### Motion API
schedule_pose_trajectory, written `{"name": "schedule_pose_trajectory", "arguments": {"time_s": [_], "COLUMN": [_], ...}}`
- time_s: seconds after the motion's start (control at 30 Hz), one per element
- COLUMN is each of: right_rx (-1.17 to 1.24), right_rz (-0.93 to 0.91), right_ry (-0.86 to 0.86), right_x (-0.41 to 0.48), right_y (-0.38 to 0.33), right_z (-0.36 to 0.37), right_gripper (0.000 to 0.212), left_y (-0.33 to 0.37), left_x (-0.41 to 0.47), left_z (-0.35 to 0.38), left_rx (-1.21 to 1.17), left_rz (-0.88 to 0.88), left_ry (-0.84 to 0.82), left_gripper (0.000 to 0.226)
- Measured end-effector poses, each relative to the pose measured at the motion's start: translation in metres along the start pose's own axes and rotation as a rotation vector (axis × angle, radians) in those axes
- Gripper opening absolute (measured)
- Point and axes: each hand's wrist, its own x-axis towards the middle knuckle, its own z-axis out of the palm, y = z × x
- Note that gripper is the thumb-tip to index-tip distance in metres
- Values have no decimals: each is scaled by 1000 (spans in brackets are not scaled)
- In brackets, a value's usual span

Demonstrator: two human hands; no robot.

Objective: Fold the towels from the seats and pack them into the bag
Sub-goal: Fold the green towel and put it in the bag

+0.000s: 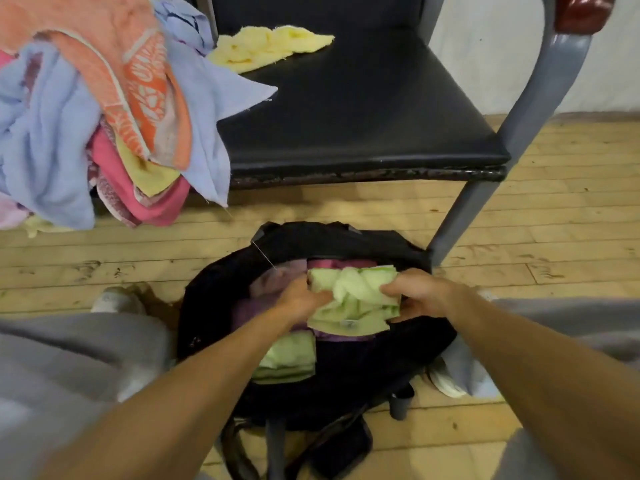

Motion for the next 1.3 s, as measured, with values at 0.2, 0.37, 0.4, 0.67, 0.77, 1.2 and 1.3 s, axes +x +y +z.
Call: {"name": "schedule_pose_trajectory", "arguments": {"time_s": [0.2, 0.37, 0.4, 0.67, 0.77, 1.2, 1.3], "right_rx": [-82, -412, -541, -722, -724, -961, -942], "right_rz": [51, 55, 61, -19, -30, -298, -399], "right_ry": [53, 63, 67, 288, 330, 324, 330], "right_x": [47, 66, 66, 91, 96, 46, 7], "right_y": [55, 91, 97, 127, 129, 28, -23], "right_z": [23, 29, 30, 36, 40, 4, 6], "right_gripper": [27, 33, 35, 9, 5, 12, 21], "left_y": [-56, -100, -107, -130, -134, -15, 28], "left_x": [13, 22, 24, 33, 33, 29, 3], "left_z": [38, 49, 52, 75, 77, -3, -39], "left_rx": [-79, 93, 156, 327, 306, 299, 194], "left_rz": [-63, -127, -152, -200, -208, -16, 112], "left_ry": [-152, -243, -265, -135, -77, -196, -172], "left_gripper": [38, 69, 71, 53, 54, 8, 12]}}
